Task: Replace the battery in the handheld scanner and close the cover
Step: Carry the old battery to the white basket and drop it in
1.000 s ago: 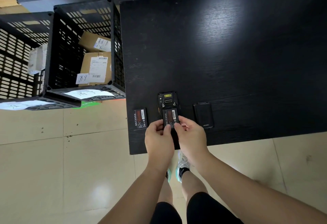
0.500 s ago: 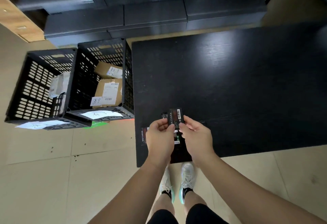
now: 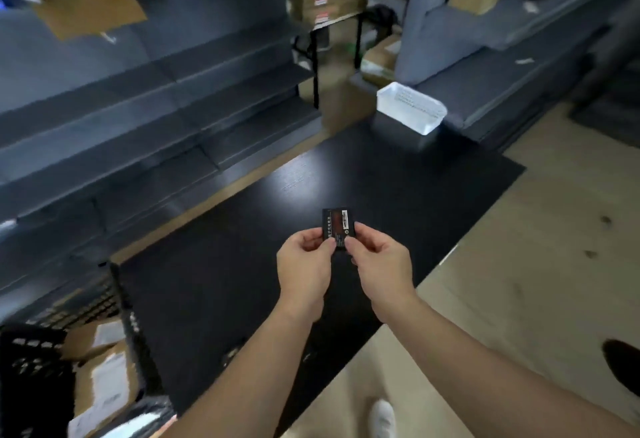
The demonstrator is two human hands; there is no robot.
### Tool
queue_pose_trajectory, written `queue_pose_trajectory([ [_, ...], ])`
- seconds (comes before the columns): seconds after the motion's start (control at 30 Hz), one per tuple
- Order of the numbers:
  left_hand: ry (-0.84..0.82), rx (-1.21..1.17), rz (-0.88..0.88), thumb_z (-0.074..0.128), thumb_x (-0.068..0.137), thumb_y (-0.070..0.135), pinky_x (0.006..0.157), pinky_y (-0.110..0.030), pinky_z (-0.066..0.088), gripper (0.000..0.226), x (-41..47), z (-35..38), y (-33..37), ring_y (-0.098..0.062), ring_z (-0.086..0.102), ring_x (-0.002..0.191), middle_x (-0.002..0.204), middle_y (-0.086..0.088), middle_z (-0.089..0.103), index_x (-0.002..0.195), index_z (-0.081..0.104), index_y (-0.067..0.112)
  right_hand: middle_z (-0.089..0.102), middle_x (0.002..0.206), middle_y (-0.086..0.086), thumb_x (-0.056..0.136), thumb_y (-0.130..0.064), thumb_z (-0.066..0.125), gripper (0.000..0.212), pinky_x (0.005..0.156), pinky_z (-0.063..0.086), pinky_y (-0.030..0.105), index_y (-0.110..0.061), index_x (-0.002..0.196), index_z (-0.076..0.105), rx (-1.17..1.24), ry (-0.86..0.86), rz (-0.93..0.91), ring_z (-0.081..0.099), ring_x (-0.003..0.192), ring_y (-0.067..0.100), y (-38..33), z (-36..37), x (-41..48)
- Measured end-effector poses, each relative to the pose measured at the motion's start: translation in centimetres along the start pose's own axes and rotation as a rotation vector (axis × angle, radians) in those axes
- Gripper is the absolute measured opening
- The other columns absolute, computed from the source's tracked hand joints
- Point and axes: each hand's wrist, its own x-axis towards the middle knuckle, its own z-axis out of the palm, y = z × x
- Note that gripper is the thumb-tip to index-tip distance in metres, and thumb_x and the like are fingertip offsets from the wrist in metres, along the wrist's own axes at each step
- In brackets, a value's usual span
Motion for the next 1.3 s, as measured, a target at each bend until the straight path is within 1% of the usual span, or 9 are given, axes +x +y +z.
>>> queue_pose_trajectory([
  [0.13,-0.220,0.042,0.011,0.075,0.082,0.008,0.074,-0.025,0.058,0.023,-1.3,9.6,1.9,-0.001,0.071,0.077,0.088,0.006,0.075,0.097,0.070,0.024,0.074,0.100,-0.020,0.085,-0.017,0.072,0.030,0.093,0.055,0.036,-0.042,0.102,0.071,0.058,0.214,-0.055,0.069,0.095,0.002,-2.6,-8.6,2.2],
  [0.37,-0.491,0.090,0.037,0.074,0.083,0.007,0.066,-0.020,0.056,0.020,-4.5,24.8,3.5,-0.003,0.072,0.073,0.080,0.007,0.077,0.093,0.069,0.023,0.077,0.096,-0.015,0.081,-0.015,0.074,0.026,0.091,0.057,0.037,-0.030,0.102,0.075,0.157,0.491,-0.094,0.071,0.092,0.006,-6.0,-22.2,5.6],
  [0.43,-0.545,0.108,0.055,0.073,0.083,0.007,0.062,-0.019,0.056,0.018,-5.3,28.3,3.8,-0.005,0.073,0.073,0.080,0.006,0.077,0.093,0.069,0.022,0.077,0.095,-0.015,0.081,-0.015,0.073,0.027,0.089,0.057,0.035,-0.027,0.105,0.076,0.170,0.531,-0.103,0.072,0.089,0.004,-6.8,-25.5,6.3],
  [0.57,-0.622,0.154,0.065,0.072,0.083,0.005,0.078,-0.032,0.059,0.018,-6.4,34.5,4.3,-0.014,0.074,0.082,0.088,-0.002,0.077,0.096,0.071,0.017,0.077,0.093,-0.016,0.083,-0.014,0.070,0.026,0.089,0.055,0.029,-0.027,0.105,0.076,0.174,0.558,-0.116,0.071,0.089,0.003,-7.8,-30.8,7.8],
  [0.7,-0.673,0.170,0.058,0.072,0.083,0.004,0.076,-0.029,0.059,0.019,-6.5,39.7,4.9,-0.013,0.073,0.082,0.089,-0.002,0.076,0.098,0.070,0.017,0.077,0.093,-0.016,0.084,-0.014,0.070,0.026,0.086,0.056,0.027,-0.025,0.106,0.075,0.205,0.622,-0.093,0.072,0.087,0.003,-8.5,-34.9,10.3],
  [0.83,-0.747,0.206,0.076,0.071,0.083,0.004,0.074,-0.027,0.058,0.020,-5.0,45.7,5.4,-0.012,0.072,0.081,0.089,-0.002,0.075,0.099,0.070,0.017,0.077,0.090,-0.018,0.084,-0.015,0.070,0.024,0.087,0.055,0.027,-0.038,0.091,0.075,0.171,0.669,-0.098,0.071,0.087,0.001,-9.2,-38.6,14.4],
  [1.0,-0.838,0.231,0.077,0.072,0.083,0.005,0.073,-0.026,0.057,0.019,-1.6,54.9,6.0,-0.010,0.072,0.081,0.089,-0.001,0.075,0.095,0.070,0.019,0.076,0.084,-0.019,0.084,-0.016,0.070,0.040,0.080,0.054,0.025,-0.055,0.076,0.072,0.128,0.738,-0.110,0.072,0.082,0.002,-11.0,-43.6,21.2],
  [1.1,-0.885,0.278,0.082,0.072,0.083,0.007,0.071,-0.025,0.058,0.019,0.1,60.2,6.6,-0.009,0.072,0.077,0.085,0.002,0.076,0.092,0.069,0.023,0.077,0.084,-0.018,0.084,-0.016,0.071,0.036,0.077,0.052,0.023,-0.052,0.078,0.074,0.141,0.794,-0.093,0.071,0.081,0.001,-12.3,-46.4,24.8],
  [1.3,-0.980,0.306,0.070,0.071,0.084,0.006,0.072,-0.028,0.058,0.016,2.5,69.0,7.5,-0.013,0.072,0.077,0.085,-0.002,0.076,0.093,0.069,0.019,0.078,0.085,-0.013,0.082,-0.014,0.073,0.021,0.080,0.055,0.026,-0.028,0.098,0.076,0.198,0.900,-0.058,0.071,0.078,0.002,-13.9,-51.9,31.4],
])
